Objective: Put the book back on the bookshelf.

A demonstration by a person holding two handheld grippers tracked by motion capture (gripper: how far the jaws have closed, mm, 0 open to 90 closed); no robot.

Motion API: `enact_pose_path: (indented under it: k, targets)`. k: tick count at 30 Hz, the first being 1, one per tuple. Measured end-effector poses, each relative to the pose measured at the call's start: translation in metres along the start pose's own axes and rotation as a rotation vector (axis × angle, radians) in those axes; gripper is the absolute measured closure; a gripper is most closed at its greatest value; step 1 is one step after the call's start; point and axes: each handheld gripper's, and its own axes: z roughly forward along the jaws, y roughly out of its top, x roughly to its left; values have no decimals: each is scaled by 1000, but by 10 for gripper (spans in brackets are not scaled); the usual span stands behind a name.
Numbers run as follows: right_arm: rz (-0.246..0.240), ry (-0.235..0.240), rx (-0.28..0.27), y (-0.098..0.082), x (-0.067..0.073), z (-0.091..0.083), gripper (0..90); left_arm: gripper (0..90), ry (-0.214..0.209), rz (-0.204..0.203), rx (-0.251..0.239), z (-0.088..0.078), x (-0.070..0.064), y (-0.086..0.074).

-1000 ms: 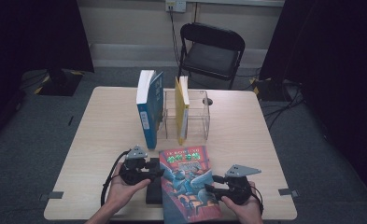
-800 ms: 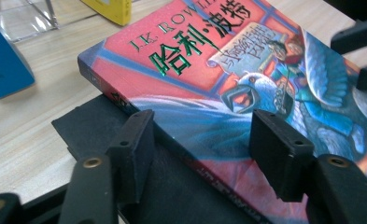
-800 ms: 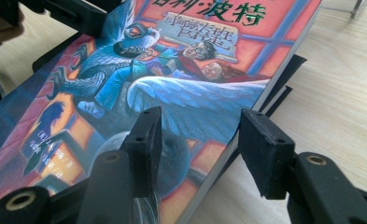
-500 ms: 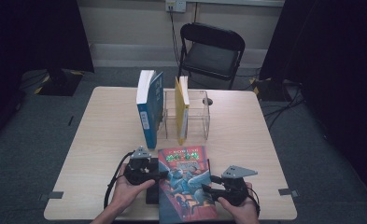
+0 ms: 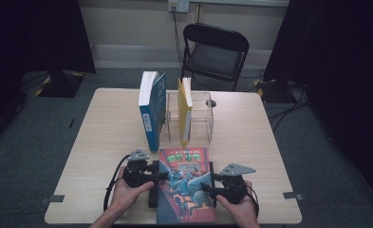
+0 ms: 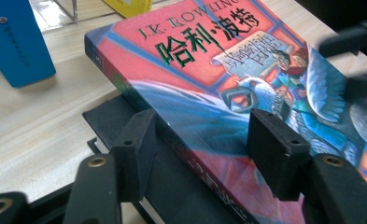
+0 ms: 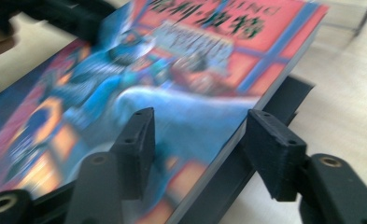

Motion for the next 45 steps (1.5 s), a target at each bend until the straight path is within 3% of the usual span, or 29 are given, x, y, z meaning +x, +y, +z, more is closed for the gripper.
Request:
enact_pose_path:
  k: [3,5,9,11,17,23,27,30,35,38,42,45]
  targets:
    - [-12,-24,3,10,-4,11,385,441,-11,8,-12,-1,1,-3]
    - [6,-41,-3,15,-7,16,376,436,-21,0,-17,-1,1,-4]
    - [48,-51,-24,17,-10,24,337,397,-20,29,-1,-1,-3,-5]
    - [54,-58,-41,15,-10,25,334,378,-14,26,3,-2,-6,-5]
    - [120,-24,-66,8,-13,25,336,376,-6,19,26,-3,-9,-4]
    - [172,-15,-24,11,-12,24,342,376,-11,16,24,-3,-9,-4]
    - [169,-37,-8,14,-9,24,362,382,-16,15,35,-4,-8,-4]
    - [177,-63,-30,15,-9,19,485,413,-23,4,34,-5,-7,-5]
    - [181,-59,-42,17,-9,16,497,421,-28,6,33,-6,-7,-6]
    - [186,-55,-44,18,-7,13,512,423,-27,6,28,-6,-8,-7]
    - [206,34,-70,19,-4,6,588,423,-31,12,32,-6,-7,-6]
    - [158,7,-29,16,6,14,532,423,-30,10,30,-6,-7,-6]
